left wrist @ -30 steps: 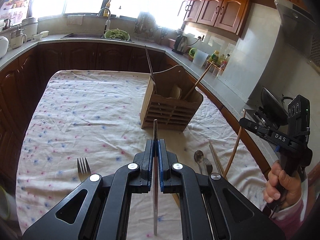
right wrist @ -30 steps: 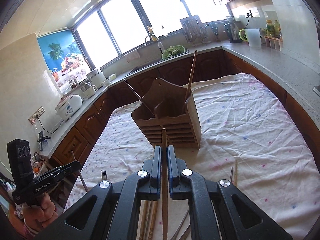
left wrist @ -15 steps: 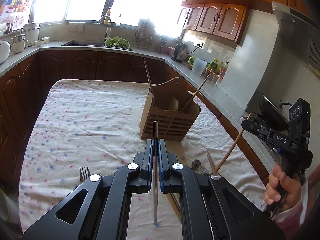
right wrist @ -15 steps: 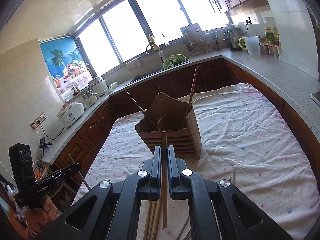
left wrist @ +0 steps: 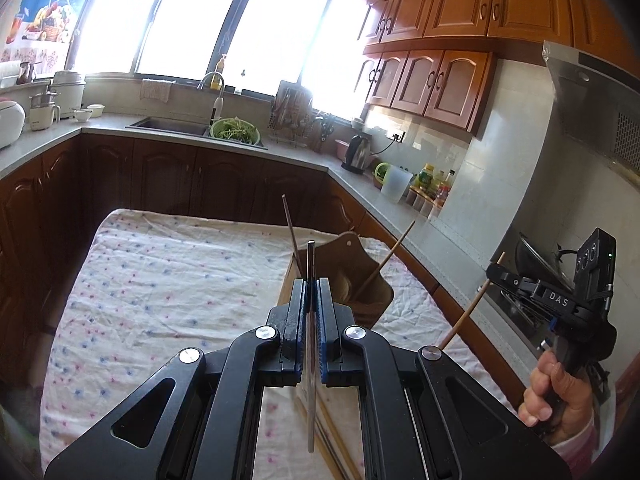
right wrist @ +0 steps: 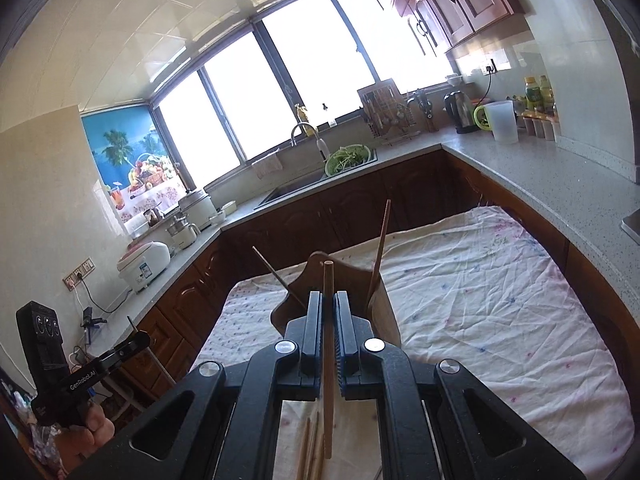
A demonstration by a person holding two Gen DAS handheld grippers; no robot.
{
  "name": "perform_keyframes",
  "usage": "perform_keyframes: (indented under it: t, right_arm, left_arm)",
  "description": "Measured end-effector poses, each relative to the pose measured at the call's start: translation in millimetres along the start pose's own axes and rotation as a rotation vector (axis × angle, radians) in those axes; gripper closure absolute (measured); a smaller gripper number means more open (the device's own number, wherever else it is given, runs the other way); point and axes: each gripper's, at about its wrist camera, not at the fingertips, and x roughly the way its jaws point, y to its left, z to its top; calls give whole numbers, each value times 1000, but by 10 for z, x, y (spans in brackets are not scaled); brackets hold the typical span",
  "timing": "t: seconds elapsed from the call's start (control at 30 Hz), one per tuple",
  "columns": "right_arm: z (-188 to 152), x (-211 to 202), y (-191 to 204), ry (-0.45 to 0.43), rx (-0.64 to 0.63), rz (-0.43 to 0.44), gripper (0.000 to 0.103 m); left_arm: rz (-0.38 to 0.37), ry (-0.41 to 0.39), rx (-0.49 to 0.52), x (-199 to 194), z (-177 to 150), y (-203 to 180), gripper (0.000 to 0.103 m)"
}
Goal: Organize utensils
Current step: 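Lift both held chopsticks and carry them above the wooden holder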
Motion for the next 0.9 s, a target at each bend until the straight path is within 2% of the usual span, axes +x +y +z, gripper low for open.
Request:
perform_keyframes:
  t: [0.3,0.5,0.67,0.9]
  right_arm:
    - [657,105,-63,-153,29,-10,98]
    - [916,334,-147,-206,35,-45,98]
    - [876,638,-285,-197,42,-68,98]
    - [566,969,-442,-152,54,-90,97]
  left_arm:
    - [5,-141,31,294,635,-183,99]
    - [34,-197,31,649,879,-218,99]
    - [83,-218,0,1003,844,-129,99]
    - [122,-206,-48,1360,571,32,99]
